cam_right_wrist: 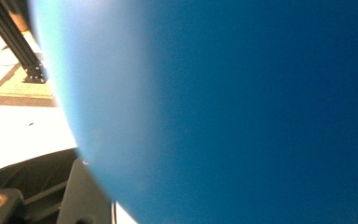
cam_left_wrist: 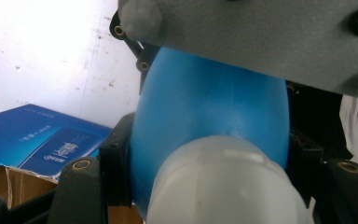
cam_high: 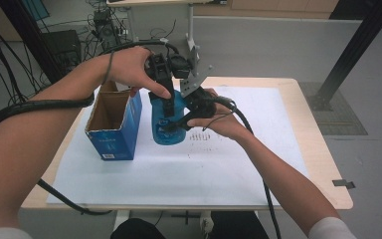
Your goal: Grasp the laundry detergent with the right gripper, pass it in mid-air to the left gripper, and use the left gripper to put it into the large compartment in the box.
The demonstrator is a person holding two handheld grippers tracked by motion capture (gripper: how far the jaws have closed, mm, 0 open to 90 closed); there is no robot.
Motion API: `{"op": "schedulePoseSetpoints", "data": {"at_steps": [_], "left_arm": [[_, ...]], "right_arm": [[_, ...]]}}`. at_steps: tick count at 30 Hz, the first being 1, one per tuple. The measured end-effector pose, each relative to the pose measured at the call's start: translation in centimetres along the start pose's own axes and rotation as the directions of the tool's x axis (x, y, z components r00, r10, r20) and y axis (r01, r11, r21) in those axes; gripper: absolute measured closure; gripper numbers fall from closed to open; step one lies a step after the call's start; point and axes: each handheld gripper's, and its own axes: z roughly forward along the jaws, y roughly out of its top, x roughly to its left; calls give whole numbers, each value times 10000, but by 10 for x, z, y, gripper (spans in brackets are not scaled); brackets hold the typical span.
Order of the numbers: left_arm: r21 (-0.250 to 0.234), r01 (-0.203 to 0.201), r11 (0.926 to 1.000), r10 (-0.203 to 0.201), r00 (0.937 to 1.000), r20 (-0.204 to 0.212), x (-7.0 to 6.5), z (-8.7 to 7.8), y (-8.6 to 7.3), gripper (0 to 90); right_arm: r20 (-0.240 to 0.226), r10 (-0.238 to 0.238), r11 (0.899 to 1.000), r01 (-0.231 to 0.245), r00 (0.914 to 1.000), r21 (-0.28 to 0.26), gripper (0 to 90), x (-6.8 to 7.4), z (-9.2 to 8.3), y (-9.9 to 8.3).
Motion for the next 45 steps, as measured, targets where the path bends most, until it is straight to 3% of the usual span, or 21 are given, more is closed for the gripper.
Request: {"op": "schedulePoseSetpoints", "data": {"at_steps": [45], "left_arm": [[-75,76,9999,-76,10000,-35,-2,1,-1,365]], "right_arm": [[-65,3,10000,-3,10000,11,411,1,2,0]]}}
